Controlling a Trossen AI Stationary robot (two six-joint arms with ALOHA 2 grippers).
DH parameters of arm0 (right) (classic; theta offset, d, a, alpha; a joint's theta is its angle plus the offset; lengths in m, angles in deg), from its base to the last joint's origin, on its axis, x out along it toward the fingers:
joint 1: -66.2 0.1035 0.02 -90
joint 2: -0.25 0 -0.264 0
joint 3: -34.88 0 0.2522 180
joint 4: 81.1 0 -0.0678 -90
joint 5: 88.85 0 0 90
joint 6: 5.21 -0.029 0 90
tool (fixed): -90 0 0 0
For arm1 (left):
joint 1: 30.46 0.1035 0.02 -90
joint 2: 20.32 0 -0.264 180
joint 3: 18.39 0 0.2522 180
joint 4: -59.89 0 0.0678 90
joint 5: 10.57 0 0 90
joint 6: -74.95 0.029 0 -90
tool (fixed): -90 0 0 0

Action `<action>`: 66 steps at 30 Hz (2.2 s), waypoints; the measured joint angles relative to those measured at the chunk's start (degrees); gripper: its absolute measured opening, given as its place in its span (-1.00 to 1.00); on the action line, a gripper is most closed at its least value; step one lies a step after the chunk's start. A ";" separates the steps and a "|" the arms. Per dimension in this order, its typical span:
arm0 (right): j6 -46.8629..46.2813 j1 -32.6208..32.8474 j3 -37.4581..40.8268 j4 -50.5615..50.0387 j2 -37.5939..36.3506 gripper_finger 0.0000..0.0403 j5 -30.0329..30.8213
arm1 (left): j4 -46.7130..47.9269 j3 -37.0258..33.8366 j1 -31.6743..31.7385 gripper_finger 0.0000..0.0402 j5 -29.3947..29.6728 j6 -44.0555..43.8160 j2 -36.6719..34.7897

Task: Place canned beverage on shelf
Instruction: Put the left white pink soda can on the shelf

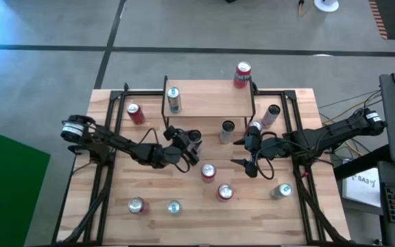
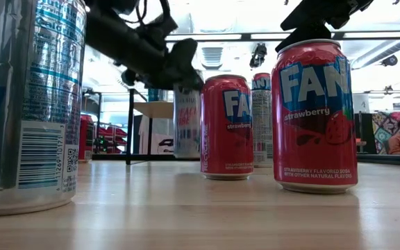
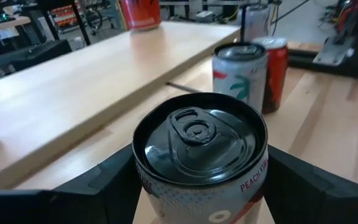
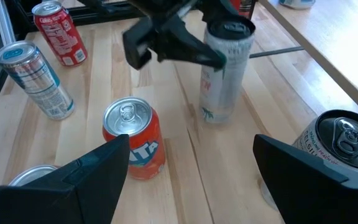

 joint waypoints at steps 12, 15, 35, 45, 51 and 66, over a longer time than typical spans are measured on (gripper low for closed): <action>-0.80 -0.01 0.00 3.60 0.00 0.63 -0.37 | 0.85 0.02 -2.87 0.29 -7.17 4.53 -10.16; -0.71 -0.01 0.00 4.76 0.00 0.63 -0.95 | 0.85 0.02 -2.87 0.29 -12.54 5.64 -12.91; 8.03 -0.01 0.00 22.28 -0.01 0.63 -1.51 | -3.62 7.93 -2.89 0.29 -24.95 17.55 -14.26; 9.04 -0.01 0.00 22.95 -0.02 0.63 -1.97 | -3.75 13.56 -2.87 0.30 -25.07 17.97 -8.25; 9.85 -0.01 0.00 22.91 -0.02 0.63 -4.88 | -3.30 17.90 -2.81 0.30 -25.05 19.68 -3.91; 14.30 -0.01 0.00 20.89 -0.01 0.63 -6.73 | 3.03 30.20 -2.72 0.30 -25.67 23.13 4.23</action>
